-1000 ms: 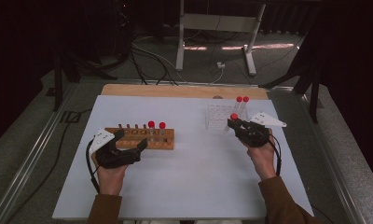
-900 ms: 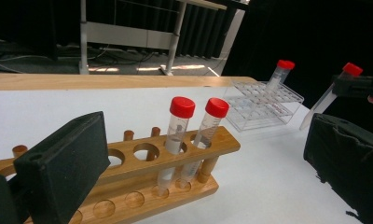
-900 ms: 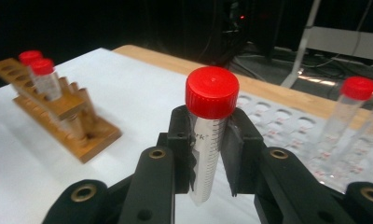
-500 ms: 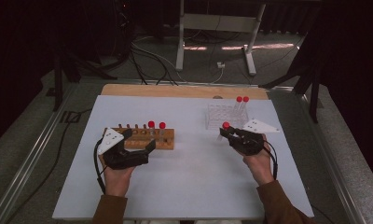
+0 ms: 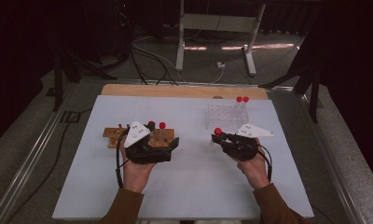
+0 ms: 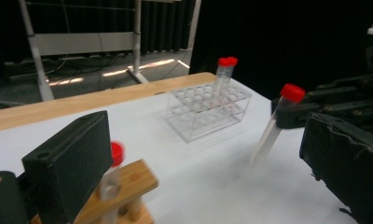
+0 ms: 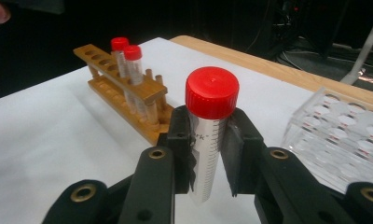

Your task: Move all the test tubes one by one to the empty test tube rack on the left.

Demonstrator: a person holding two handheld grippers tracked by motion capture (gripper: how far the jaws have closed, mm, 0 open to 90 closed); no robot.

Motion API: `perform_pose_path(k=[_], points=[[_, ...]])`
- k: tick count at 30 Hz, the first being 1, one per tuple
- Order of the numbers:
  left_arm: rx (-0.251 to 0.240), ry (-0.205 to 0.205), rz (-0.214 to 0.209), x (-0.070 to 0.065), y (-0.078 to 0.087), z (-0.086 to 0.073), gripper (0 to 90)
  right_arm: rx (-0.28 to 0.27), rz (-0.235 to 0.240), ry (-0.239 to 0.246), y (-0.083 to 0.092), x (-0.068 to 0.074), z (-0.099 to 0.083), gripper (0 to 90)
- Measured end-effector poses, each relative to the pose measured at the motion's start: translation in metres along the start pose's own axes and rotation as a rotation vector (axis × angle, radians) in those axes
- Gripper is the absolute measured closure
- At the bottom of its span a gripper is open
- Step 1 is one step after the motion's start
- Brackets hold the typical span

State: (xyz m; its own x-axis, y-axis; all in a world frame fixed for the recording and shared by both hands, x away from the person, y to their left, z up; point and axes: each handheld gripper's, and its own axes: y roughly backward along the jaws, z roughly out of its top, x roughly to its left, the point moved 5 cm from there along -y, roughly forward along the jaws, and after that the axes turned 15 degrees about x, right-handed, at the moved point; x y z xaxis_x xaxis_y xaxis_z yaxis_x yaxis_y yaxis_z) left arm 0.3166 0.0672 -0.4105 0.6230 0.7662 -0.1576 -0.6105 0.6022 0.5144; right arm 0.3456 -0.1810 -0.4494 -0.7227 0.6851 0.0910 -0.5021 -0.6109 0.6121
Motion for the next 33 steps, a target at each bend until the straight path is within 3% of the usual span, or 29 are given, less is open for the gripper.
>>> perform_pose_path(k=[12,23,27,29,33], points=[[0.034,-0.035,-0.048,-0.027,-0.026,0.011,1.4,0.018,0.046,0.029,-0.005,0.019,0.003,74.3],[0.108,-0.073,-0.068,-0.046,-0.048,0.013,4.5,0.046,0.076,0.062,-0.016,0.035,0.000,74.2],[0.125,-0.077,-0.061,-0.051,-0.053,0.013,15.3,0.051,0.084,0.071,-0.018,0.039,0.000,74.2],[0.131,-0.084,-0.080,-0.054,-0.055,0.013,22.5,0.051,0.087,0.076,-0.018,0.040,0.000,74.2],[0.159,-0.109,-0.100,-0.058,-0.059,0.010,46.5,0.052,0.091,0.083,-0.019,0.043,0.000,74.2]])
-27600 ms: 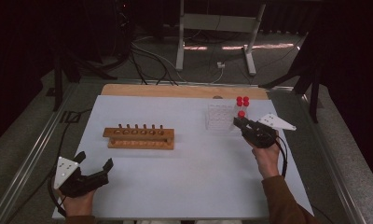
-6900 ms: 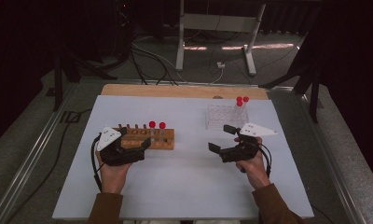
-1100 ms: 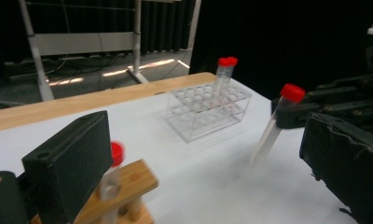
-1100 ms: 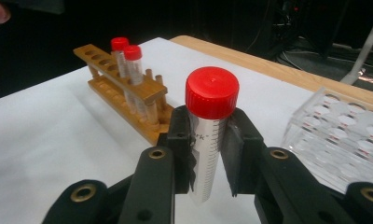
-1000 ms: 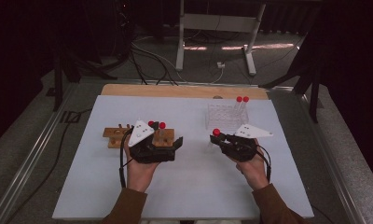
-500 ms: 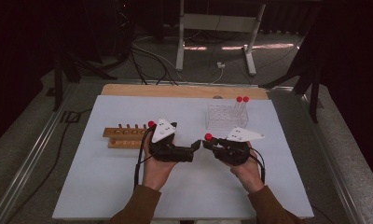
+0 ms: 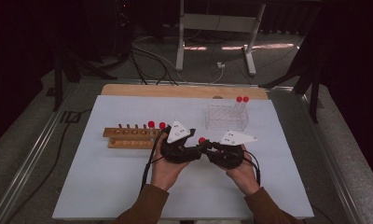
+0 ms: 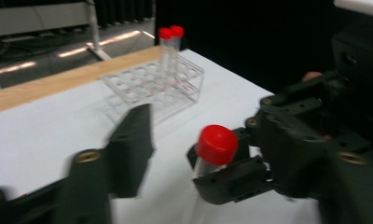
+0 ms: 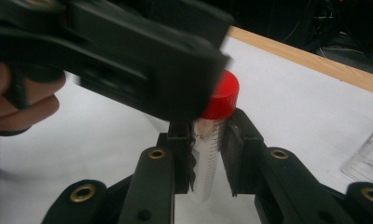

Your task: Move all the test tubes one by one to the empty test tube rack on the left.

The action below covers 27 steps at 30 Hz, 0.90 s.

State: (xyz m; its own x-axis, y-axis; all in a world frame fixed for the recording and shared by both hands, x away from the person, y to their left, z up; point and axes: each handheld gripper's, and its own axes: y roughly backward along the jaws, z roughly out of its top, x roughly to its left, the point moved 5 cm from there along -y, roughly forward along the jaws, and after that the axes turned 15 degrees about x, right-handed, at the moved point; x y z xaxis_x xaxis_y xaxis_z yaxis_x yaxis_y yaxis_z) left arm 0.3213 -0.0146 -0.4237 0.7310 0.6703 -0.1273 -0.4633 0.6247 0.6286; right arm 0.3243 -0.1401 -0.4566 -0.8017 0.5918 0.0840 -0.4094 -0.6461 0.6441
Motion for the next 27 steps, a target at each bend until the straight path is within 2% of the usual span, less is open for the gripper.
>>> perform_pose_path(k=[1,3,5,9,14,17,21,27], points=[[0.004,0.001,0.004,0.000,-0.001,0.000,51.7,0.001,0.001,0.001,0.000,0.000,0.000,74.2],[0.000,0.007,-0.022,-0.002,-0.002,0.000,59.4,0.002,0.002,0.002,0.000,0.001,0.000,74.2],[0.008,0.007,-0.021,-0.002,-0.004,0.000,64.6,0.001,0.003,0.002,0.000,0.001,0.000,74.2],[0.011,0.014,-0.029,-0.003,-0.005,-0.002,69.5,-0.002,0.005,0.001,0.001,0.000,0.000,74.2],[0.005,0.029,-0.023,-0.001,-0.005,-0.001,70.7,-0.005,0.009,-0.002,0.000,-0.001,0.000,73.4],[-0.006,0.048,-0.016,0.002,-0.004,0.000,70.8,-0.013,0.020,-0.001,0.001,-0.002,0.000,63.2],[-0.012,0.058,-0.002,0.005,-0.001,0.000,70.8,-0.017,0.053,-0.006,0.001,-0.003,0.000,43.9],[-0.026,0.067,0.000,0.009,0.004,0.000,70.8,-0.022,0.041,-0.038,0.000,-0.009,-0.002,16.2]])
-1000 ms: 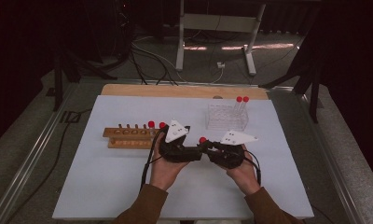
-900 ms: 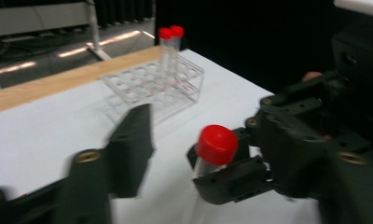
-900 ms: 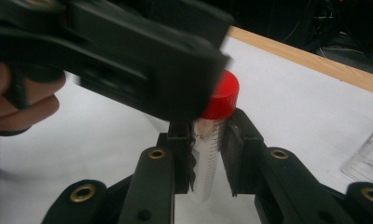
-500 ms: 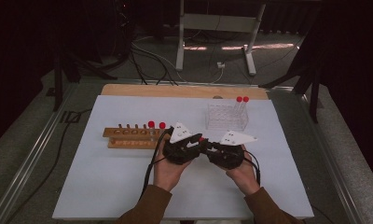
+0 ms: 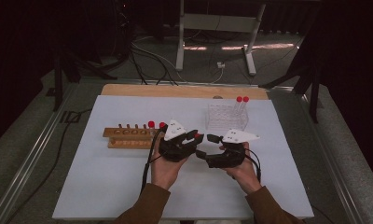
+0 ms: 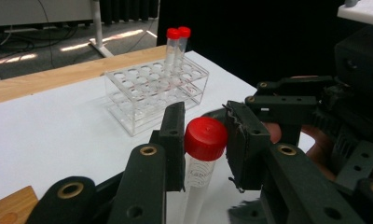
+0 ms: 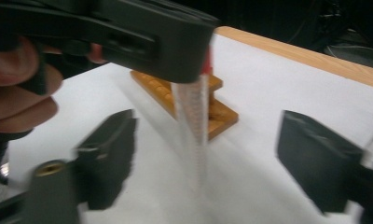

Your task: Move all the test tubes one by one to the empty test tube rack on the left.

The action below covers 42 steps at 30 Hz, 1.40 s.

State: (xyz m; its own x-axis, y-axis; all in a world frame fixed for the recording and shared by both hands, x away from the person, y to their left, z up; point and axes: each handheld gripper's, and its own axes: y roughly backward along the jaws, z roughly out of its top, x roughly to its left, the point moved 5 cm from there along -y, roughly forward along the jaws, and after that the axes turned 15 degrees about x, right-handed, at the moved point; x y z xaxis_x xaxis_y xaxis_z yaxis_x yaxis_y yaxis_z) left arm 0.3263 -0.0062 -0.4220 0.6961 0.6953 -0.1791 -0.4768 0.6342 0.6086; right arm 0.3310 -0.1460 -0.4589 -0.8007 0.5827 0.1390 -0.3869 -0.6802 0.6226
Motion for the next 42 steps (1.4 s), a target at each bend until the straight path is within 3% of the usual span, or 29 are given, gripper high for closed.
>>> perform_pose_path(k=[4,9,26,42], points=[[-0.008,0.005,0.000,0.003,0.004,0.000,70.7,-0.026,-0.010,-0.024,0.005,-0.007,0.000,4.8],[-0.016,0.012,-0.002,0.008,0.009,0.001,70.7,-0.042,-0.015,-0.032,0.013,-0.014,-0.001,0.0],[-0.039,0.033,0.051,0.036,0.039,-0.004,70.7,-0.058,-0.088,-0.063,0.031,-0.030,-0.011,0.0],[-0.074,0.071,0.125,0.070,0.069,-0.010,70.6,-0.103,-0.115,-0.104,0.054,-0.048,-0.021,0.0]])
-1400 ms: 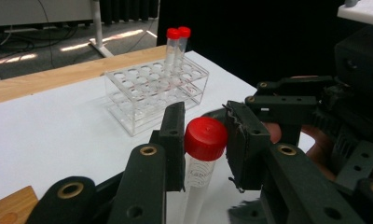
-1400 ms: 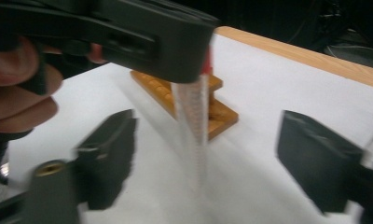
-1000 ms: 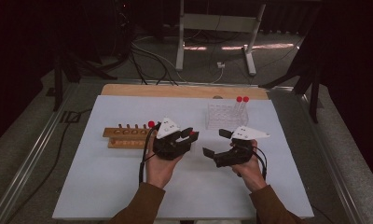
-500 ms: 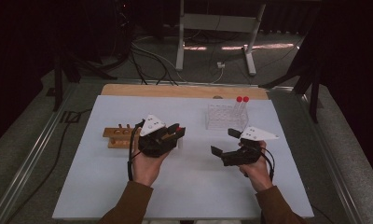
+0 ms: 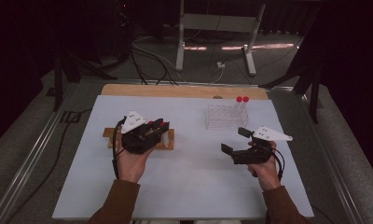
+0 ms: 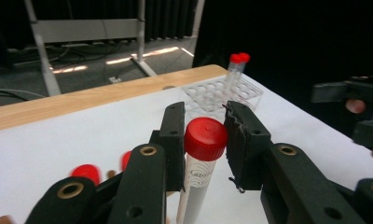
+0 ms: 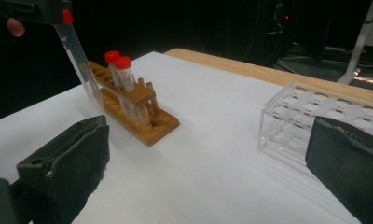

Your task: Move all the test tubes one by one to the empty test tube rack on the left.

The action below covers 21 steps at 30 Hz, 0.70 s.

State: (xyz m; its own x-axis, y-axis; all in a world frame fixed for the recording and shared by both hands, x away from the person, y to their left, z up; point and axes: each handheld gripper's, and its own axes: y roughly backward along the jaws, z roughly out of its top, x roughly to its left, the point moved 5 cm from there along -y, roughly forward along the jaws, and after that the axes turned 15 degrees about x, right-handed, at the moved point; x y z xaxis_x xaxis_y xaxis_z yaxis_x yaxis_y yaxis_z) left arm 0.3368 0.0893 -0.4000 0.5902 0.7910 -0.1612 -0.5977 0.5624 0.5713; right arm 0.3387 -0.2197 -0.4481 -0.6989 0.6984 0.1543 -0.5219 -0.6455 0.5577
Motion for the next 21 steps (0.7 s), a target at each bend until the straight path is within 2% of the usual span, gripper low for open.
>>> perform_pose_path(k=[15,21], points=[[-0.042,0.034,0.086,0.035,0.018,0.003,70.6,-0.007,-0.011,-0.009,0.003,-0.004,-0.001,0.0],[-0.049,0.052,0.118,0.047,0.020,0.004,70.6,-0.006,-0.015,-0.007,0.003,-0.004,-0.001,0.0]])
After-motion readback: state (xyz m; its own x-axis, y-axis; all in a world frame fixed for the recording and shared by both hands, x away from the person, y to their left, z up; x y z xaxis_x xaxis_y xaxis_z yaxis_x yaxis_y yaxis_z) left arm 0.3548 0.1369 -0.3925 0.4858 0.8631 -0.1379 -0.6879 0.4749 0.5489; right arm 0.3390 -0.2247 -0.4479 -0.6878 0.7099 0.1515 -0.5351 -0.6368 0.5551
